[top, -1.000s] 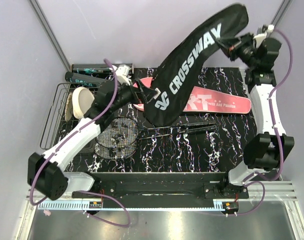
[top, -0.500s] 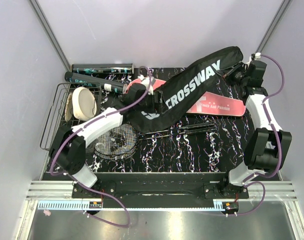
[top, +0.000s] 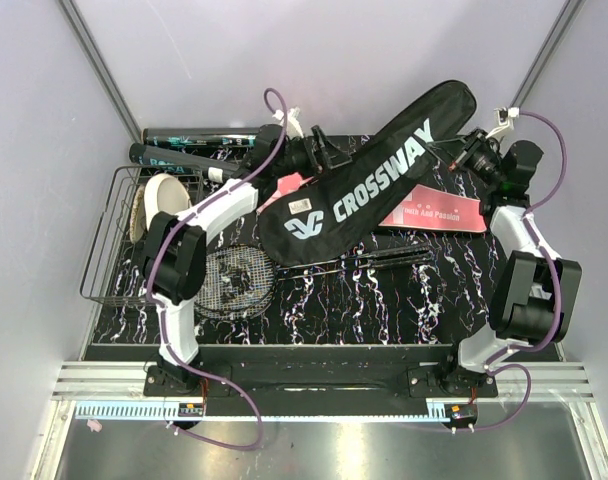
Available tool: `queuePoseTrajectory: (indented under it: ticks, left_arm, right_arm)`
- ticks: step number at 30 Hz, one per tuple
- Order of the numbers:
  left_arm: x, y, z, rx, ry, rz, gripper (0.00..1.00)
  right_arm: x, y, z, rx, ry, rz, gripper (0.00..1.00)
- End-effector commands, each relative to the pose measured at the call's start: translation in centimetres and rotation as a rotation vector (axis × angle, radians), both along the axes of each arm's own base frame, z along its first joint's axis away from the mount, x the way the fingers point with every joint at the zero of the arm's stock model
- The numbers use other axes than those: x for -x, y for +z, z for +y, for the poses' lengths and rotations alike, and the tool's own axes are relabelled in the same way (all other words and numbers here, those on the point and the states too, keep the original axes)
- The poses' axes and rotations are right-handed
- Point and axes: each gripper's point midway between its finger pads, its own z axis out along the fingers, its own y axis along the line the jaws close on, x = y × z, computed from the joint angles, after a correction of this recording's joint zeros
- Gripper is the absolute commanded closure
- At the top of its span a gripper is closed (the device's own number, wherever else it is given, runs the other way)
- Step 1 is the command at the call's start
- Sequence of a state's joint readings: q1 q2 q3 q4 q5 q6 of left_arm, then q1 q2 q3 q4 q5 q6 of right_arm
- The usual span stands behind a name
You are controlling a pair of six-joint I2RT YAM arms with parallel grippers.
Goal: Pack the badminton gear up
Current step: Open the racket bag at the center of the board.
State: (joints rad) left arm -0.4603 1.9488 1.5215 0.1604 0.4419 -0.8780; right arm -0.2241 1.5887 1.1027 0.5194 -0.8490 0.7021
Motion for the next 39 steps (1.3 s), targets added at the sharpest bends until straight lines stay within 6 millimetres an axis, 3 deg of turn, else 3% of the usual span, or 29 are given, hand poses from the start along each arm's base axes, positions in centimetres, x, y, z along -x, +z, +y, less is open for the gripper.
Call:
queuePoseTrajectory:
  ticks: [1,2,3,5,8,9,10,12,13,15,16,23,24,25,28,29,30,31,33,34,35,36,37,38,39]
  left_arm:
    - [1.1,13.4,-3.1,0.012,-0.21,-0.643,0.1]
    - [1.3,12.0,-3.3,-0.047,-0.264,-0.623,0.1]
    - [0.8,13.3,-3.2,-0.113,-0.282,-0.735,0.09]
    - [0.8,11.5,-3.7,-0.17,-0.369,-0.763,0.07]
    - [-0.1,11.3,-4.2,-0.213,-0.425,-0.805,0.06]
    - [-0.3,12.7,-4.2,-0.213,-0.425,-0.847,0.06]
    - [-0.1,11.9,-4.6,-0.199,-0.474,-0.852,0.05]
    - [0.3,13.3,-5.2,-0.161,-0.515,-0.902,0.05]
    - [0.3,12.3,-5.6,-0.143,-0.556,-0.89,0.05]
    - [-0.2,13.3,-5.8,-0.127,-0.54,-0.897,0.05]
    - [-0.7,12.6,-6.1,-0.126,-0.536,-0.884,0.05]
    - [-1.6,13.1,-6.7,-0.078,-0.505,-0.878,0.07]
    - [-1.5,13.1,-6.8,-0.075,-0.51,-0.876,0.11]
    - [-1.7,13.0,-6.8,-0.081,-0.503,-0.869,0.31]
    - [-1.4,13.6,-6.4,-0.104,-0.491,-0.859,0.54]
    - [-1.3,13.7,-6.1,-0.127,-0.485,-0.854,0.69]
    - [-1.3,14.3,-5.6,-0.143,-0.466,-0.859,0.73]
    - [-1.2,16.3,-4.9,-0.165,-0.414,-0.883,0.76]
    - [-1.1,17.7,-3.7,-0.209,-0.362,-0.885,0.96]
    - [-1.1,20.1,-2.4,-0.231,-0.283,-0.906,1.0]
    - [-1.0,21.0,-1.7,-0.24,-0.236,-0.885,1.0]
    - [-1.1,22.1,-1.0,-0.247,-0.178,-0.871,1.0]
    - [-1.2,24.4,0.6,-0.262,-0.059,-0.865,1.0]
    - [-1.1,25.4,1.5,-0.253,0.003,-0.832,1.0]
    - [-1.2,26.2,2.5,-0.257,0.072,-0.808,1.0]
  right_arm:
    - [2.9,6.2,2.8,0.057,0.216,-0.287,1.0]
    - [3.0,6.4,2.8,0.058,0.229,-0.305,1.0]
    - [3.1,6.7,3.0,0.047,0.245,-0.302,1.0]
    - [3.2,7.2,3.1,0.046,0.259,-0.335,1.0]
    - [2.9,8.1,3.2,0.018,0.292,-0.368,1.0]
    - [3.0,9.1,3.3,-0.012,0.306,-0.368,1.0]
    - [3.0,9.4,3.3,-0.025,0.311,-0.376,1.0]
    - [3.0,10.7,3.4,-0.048,0.336,-0.41,1.0]
    - [2.9,11.1,3.4,-0.054,0.342,-0.42,1.0]
    - [2.8,11.8,3.5,-0.055,0.36,-0.433,1.0]
    - [2.8,12.1,3.6,-0.054,0.36,-0.439,1.0]
    - [3.1,13.1,4.6,-0.032,0.377,-0.413,1.0]
    - [3.2,13.2,5.0,-0.025,0.383,-0.42,1.0]
    - [3.3,13.4,5.1,-0.027,0.385,-0.412,1.0]
    - [2.8,13.8,5.5,-0.039,0.379,-0.375,1.0]
    - [2.5,13.8,5.7,-0.026,0.371,-0.373,1.0]
    - [2.1,14.4,5.7,-0.024,0.355,-0.374,1.0]
    - [1.5,14.0,5.8,-0.045,0.333,-0.301,1.0]
    - [0.0,14.7,5.2,-0.012,0.231,-0.302,0.95]
    - [-0.8,12.9,5.5,-0.027,0.198,-0.151,0.91]
    - [-1.8,12.1,5.3,0.026,0.148,-0.122,0.74]
    - [-3.3,14.1,4.2,0.044,0.015,-0.112,0.62]
    - [-3.8,10.6,3.8,0.056,-0.044,0.089,0.53]
    - [-4.1,10.6,4.4,0.087,-0.066,0.111,0.49]
    - [-4.5,12.4,3.9,0.091,-0.13,0.108,0.4]
